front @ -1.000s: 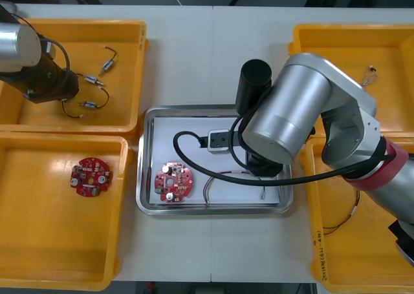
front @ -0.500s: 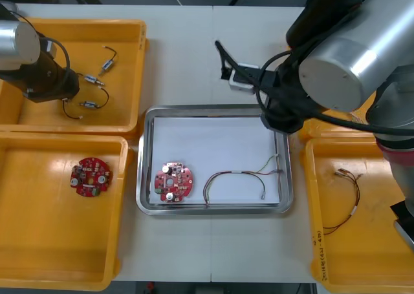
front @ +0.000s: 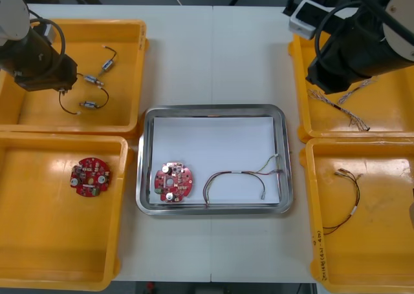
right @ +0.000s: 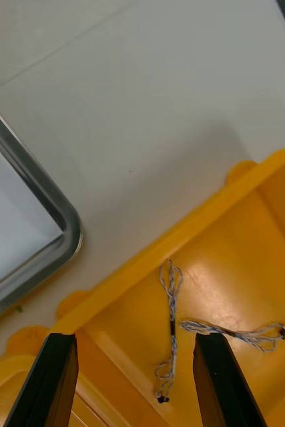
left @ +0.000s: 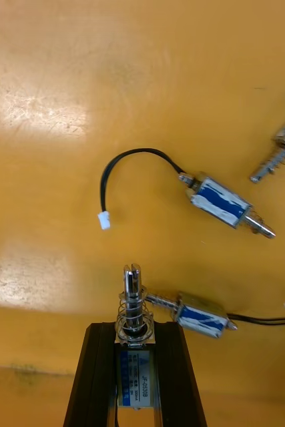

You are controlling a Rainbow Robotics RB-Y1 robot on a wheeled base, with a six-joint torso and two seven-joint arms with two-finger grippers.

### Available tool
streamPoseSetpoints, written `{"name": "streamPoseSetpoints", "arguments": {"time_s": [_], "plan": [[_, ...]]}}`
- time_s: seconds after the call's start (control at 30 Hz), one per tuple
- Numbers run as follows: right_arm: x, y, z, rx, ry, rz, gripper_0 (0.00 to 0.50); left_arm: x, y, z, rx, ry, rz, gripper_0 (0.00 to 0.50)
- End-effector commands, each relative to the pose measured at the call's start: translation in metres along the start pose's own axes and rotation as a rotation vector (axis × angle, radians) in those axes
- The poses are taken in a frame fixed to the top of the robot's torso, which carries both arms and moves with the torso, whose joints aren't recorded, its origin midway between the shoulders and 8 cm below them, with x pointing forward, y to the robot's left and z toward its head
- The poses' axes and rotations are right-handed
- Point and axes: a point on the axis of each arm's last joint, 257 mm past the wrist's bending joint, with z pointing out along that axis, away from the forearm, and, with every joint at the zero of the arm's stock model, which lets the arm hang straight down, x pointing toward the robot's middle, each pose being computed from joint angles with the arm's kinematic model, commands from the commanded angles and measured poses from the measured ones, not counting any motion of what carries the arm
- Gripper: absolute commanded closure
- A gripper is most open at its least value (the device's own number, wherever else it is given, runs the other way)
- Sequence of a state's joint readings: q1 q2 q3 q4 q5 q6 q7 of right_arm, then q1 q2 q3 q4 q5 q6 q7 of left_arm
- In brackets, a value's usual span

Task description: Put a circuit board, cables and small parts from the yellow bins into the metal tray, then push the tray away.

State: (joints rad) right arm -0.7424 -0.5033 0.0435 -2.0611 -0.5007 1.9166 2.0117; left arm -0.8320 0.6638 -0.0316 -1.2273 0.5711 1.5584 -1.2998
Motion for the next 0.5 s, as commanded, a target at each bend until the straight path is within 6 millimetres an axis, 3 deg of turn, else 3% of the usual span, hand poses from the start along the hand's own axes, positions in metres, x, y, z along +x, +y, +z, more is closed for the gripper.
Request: {"name": "streamPoseSetpoints", "arguments": {"time_s": [0.03, 0.43, 0.5], "plan": [[0.018, -0.050, -0.022, 0.107, 0.012, 0.106, 0.000, -0.011, 0.004, -0.032, -0.026, -0.036, 0.086, 0.500], [0.072, -0.110, -0.030, 0.132, 0.042, 0.385, 0.000, 0.023, -0.018, -0.078, -0.077, 0.036, 0.168, 0.498], [0.078, -0.116, -0.030, 0.137, 0.046, 0.417, 0.000, 0.019, -0.027, -0.083, -0.070, 0.008, 0.178, 0.500]]}}
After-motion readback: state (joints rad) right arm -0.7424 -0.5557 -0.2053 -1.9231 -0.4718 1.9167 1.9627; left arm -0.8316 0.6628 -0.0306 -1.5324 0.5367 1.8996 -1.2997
